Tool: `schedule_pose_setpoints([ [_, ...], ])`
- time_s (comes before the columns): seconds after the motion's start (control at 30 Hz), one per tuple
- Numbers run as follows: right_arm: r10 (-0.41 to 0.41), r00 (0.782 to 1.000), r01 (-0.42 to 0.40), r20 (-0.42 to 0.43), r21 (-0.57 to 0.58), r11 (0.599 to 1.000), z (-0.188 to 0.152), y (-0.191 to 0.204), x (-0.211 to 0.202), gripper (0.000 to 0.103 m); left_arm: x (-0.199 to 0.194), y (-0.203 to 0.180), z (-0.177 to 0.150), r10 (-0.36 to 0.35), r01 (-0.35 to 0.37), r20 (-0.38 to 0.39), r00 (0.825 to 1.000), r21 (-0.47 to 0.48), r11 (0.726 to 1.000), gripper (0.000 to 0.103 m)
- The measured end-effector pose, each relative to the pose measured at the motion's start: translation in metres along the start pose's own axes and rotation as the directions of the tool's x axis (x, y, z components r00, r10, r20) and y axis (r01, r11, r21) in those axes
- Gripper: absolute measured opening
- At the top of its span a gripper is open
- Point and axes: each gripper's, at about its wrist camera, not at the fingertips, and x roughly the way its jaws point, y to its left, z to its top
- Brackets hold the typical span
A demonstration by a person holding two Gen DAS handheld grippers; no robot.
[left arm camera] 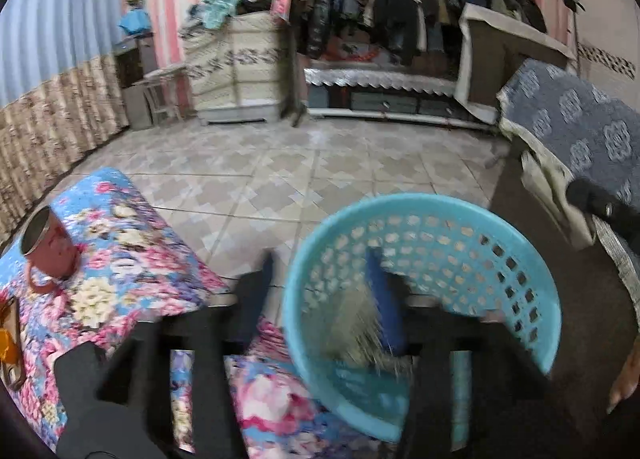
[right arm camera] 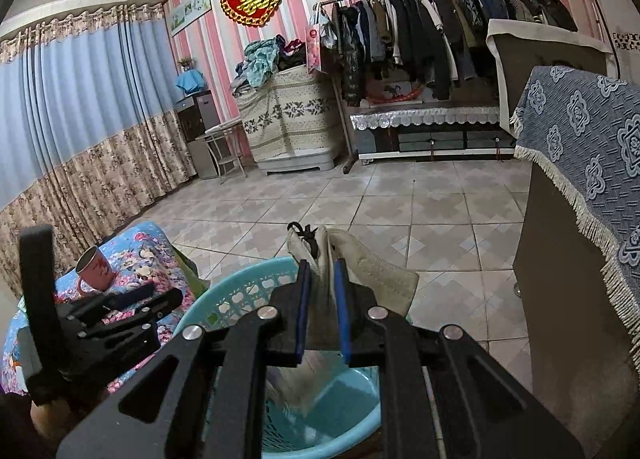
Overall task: Collect trash
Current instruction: 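Carry both items to the blue basket and open the left tool over it, then open the right tool to drop the beige cloth into the basket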
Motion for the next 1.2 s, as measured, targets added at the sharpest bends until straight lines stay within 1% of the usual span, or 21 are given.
schedule_pose_setpoints([
  [0.1, 0.006, 1.0, -0.006, -0.012, -0.004, 1.0, -0.007, 0.006, 0.004, 0.013, -0.004, 0.015, 0.003, 0.01, -0.01, 0.009, 1.0, -0.038, 0.999, 0.068],
  [0.17, 0.011, 1.0, -0.011, -0.017, -0.005, 1.0, -0.008, 0.009, 0.006, 0.013, -0.008, 0.024, 0.005, 0.048, -0.046, 0.024, 0.999, -0.055, 0.997, 0.084],
  [0.2, 0.014, 1.0, -0.014, -0.019, -0.005, 1.0, -0.009, 0.011, 0.008, 0.013, -0.011, 0.029, 0.007, 0.079, -0.077, 0.036, 0.996, -0.06, 0.995, 0.087],
  [0.23, 0.016, 1.0, -0.016, -0.022, -0.006, 1.0, -0.009, 0.013, 0.01, 0.013, -0.013, 0.032, 0.008, 0.092, -0.09, 0.039, 0.995, -0.063, 0.994, 0.09],
  [0.4, 0.023, 0.998, -0.024, -0.051, -0.017, 1.0, -0.015, 0.024, 0.023, 0.013, -0.024, 0.042, 0.011, 0.111, -0.106, 0.056, 0.992, -0.085, 0.991, 0.095],
  [0.6, 0.026, 0.996, -0.027, -0.091, -0.016, 1.0, -0.021, 0.032, 0.039, 0.017, -0.043, 0.043, 0.013, 0.154, -0.149, 0.09, 0.984, -0.061, 0.987, 0.097],
  [0.63, 0.024, 0.995, -0.025, -0.097, -0.017, 1.0, -0.022, 0.032, 0.042, 0.029, -0.046, 0.044, 0.013, 0.158, -0.153, 0.092, 0.983, -0.061, 0.986, 0.098],
  [0.67, 0.02, 0.994, -0.022, -0.103, -0.019, 1.0, -0.023, 0.033, 0.044, 0.051, -0.049, 0.046, 0.013, 0.163, -0.157, 0.094, 0.982, -0.065, 0.985, 0.098],
  [0.7, 0.019, 0.994, -0.021, -0.108, -0.02, 1.0, -0.024, 0.034, 0.046, 0.06, -0.051, 0.047, 0.012, 0.165, -0.159, 0.094, 0.982, -0.069, 0.985, 0.097],
  [0.73, 0.02, 0.994, -0.022, -0.105, -0.021, 1.0, -0.025, 0.035, 0.047, 0.066, -0.055, 0.05, 0.011, 0.168, -0.162, 0.095, 0.981, -0.076, 0.984, 0.097],
  [0.8, 0.013, 0.994, -0.017, -0.109, -0.036, 0.999, -0.025, 0.039, 0.048, 0.071, -0.06, 0.054, 0.009, 0.179, -0.171, 0.098, 0.979, -0.082, 0.982, 0.098],
  [0.83, 0.01, 0.994, -0.014, -0.111, -0.04, 0.999, -0.025, 0.04, 0.049, 0.078, -0.063, 0.057, 0.008, 0.184, -0.176, 0.098, 0.978, -0.085, 0.981, 0.098],
  [0.87, 0.0, 0.994, -0.005, -0.108, -0.045, 0.999, -0.025, 0.041, 0.048, 0.083, -0.065, 0.059, 0.008, 0.189, -0.181, 0.097, 0.977, -0.087, 0.98, 0.098],
  [0.93, -0.014, 0.995, 0.009, -0.098, -0.054, 0.998, -0.024, 0.044, 0.045, 0.09, -0.072, 0.066, 0.006, 0.199, -0.189, 0.099, 0.975, -0.096, 0.977, 0.098],
  [1.0, -0.024, 0.997, 0.019, -0.078, -0.069, 0.997, -0.023, 0.048, 0.039, 0.092, -0.079, 0.072, 0.005, 0.205, -0.194, 0.104, 0.973, -0.107, 0.975, 0.098],
  [1.07, -0.035, 0.998, 0.03, -0.06, -0.086, 0.996, -0.022, 0.052, 0.034, 0.097, -0.089, 0.08, 0.003, 0.214, -0.2, 0.113, 0.97, -0.122, 0.972, 0.098],
  [1.13, -0.043, 0.998, 0.039, -0.037, -0.104, 0.994, -0.021, 0.057, 0.027, 0.097, -0.098, 0.087, -0.001, 0.225, -0.209, 0.122, 0.967, -0.131, 0.969, 0.098],
  [1.2, -0.042, 0.999, 0.039, -0.022, -0.12, 0.992, -0.02, 0.065, 0.021, 0.097, -0.112, 0.094, -0.005, 0.251, -0.232, 0.136, 0.958, -0.139, 0.963, 0.098],
])
